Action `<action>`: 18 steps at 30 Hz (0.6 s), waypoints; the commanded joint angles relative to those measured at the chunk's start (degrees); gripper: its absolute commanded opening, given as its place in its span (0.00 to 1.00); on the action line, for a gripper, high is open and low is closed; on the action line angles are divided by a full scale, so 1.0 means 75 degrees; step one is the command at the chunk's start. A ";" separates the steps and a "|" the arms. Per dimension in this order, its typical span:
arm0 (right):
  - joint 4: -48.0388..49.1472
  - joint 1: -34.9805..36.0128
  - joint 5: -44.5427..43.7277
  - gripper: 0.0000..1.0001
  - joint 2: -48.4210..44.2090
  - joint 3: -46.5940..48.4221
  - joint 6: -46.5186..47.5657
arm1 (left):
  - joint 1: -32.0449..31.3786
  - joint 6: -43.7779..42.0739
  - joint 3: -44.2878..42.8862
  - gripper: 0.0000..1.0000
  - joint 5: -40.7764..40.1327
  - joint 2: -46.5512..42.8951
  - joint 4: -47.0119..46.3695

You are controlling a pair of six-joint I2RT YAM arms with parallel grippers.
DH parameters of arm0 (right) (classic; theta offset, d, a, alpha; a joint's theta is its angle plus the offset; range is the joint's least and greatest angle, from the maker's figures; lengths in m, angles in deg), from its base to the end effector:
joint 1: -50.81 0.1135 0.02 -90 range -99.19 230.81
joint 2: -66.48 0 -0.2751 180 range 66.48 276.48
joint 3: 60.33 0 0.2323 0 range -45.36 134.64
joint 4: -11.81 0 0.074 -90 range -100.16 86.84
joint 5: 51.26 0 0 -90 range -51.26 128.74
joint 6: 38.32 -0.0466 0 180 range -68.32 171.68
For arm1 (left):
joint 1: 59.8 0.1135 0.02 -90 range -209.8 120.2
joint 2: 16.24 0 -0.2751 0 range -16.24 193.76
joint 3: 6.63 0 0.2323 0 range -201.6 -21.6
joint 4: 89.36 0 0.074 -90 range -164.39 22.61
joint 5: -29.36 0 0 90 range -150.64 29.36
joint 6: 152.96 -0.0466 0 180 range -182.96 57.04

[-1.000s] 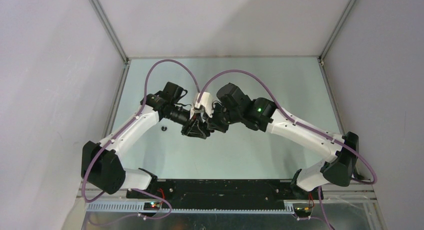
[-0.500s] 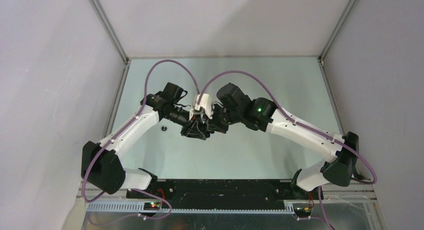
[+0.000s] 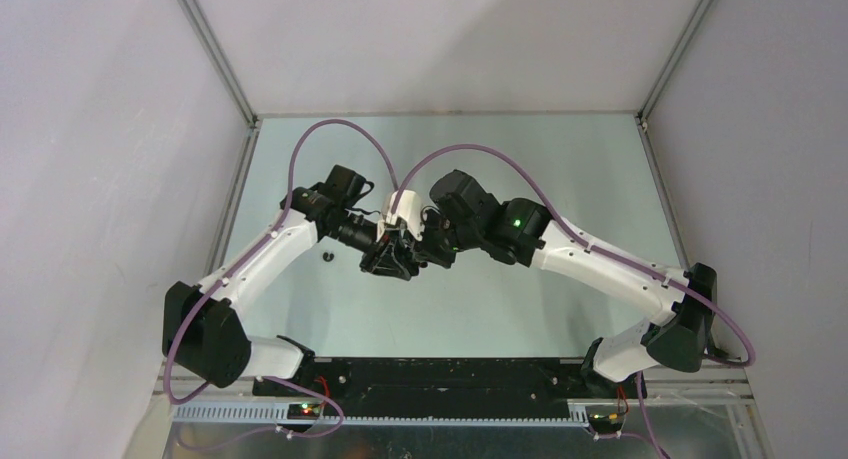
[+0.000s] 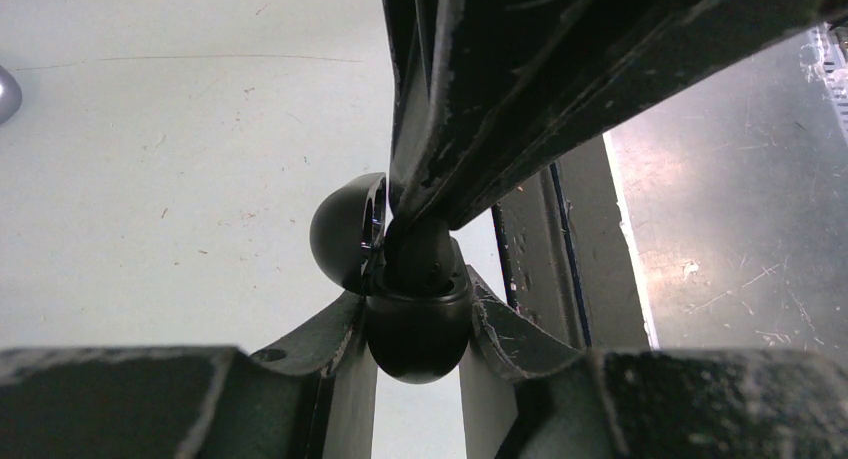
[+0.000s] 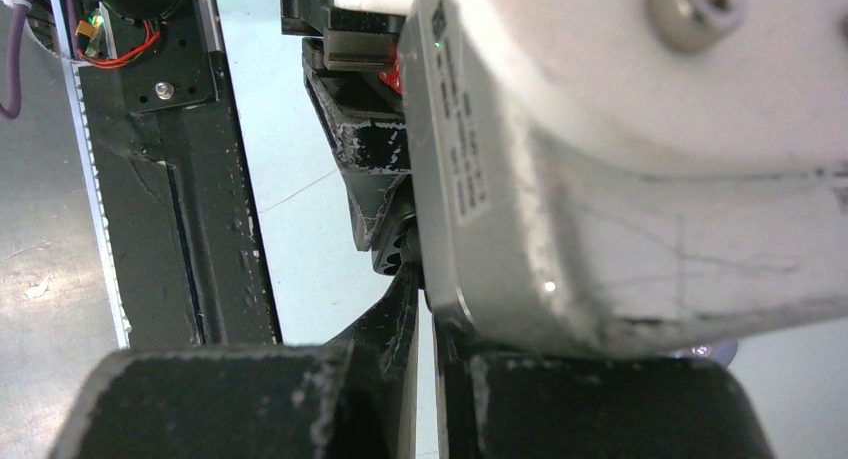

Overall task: Insert the wireless bluetooth earbuds into the charging case
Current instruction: Place the earbud in the charging case.

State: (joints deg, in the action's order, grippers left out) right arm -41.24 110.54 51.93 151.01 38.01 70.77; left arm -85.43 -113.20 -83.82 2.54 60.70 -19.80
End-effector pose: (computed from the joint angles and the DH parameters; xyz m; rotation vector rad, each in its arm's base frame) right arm 0.1480 0.2747 0.3673 -1.5645 1.7044 0.6310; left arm 0.1837 -0.1343 0.2936 1.5970 1.6342 -1.2760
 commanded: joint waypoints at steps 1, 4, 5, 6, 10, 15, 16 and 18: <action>0.0612 0.0339 0.0571 0.05 0.0571 0.0165 0.0147 | -0.0403 0.0068 -0.0394 0.15 0.0152 -0.0061 -0.0330; 0.0541 0.0340 0.0829 0.05 0.0559 0.0177 0.0169 | -0.0403 0.0139 -0.0372 0.15 0.0118 -0.0080 -0.0397; 0.0513 0.0343 0.0865 0.05 0.0562 0.0180 0.0172 | -0.0403 0.0138 -0.0361 0.15 0.0102 -0.0084 -0.0414; 0.0509 0.0336 0.0901 0.06 0.0573 0.0180 0.0173 | -0.0403 0.0136 -0.0357 0.15 0.0105 -0.0096 -0.0412; 0.0570 0.0338 0.0800 0.14 0.0608 0.0192 0.0089 | -0.0403 0.0137 -0.0382 0.16 0.0125 -0.0140 -0.0370; 0.0593 0.0354 0.0574 0.17 0.0622 0.0199 0.0060 | -0.0398 -0.0043 -0.0435 0.17 0.0203 -0.0158 -0.0182; 0.0588 0.0356 0.0550 0.20 0.0611 0.0212 0.0064 | -0.0389 -0.0070 -0.0456 0.18 0.0252 -0.0158 -0.0150; 0.0559 0.0355 0.0513 0.26 0.0597 0.0246 0.0073 | -0.0366 -0.0200 -0.0502 0.20 0.0319 -0.0146 -0.0026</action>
State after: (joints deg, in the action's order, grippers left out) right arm -41.88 110.64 53.79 151.17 38.47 70.64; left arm -85.39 -113.57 -83.82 3.13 60.70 -19.45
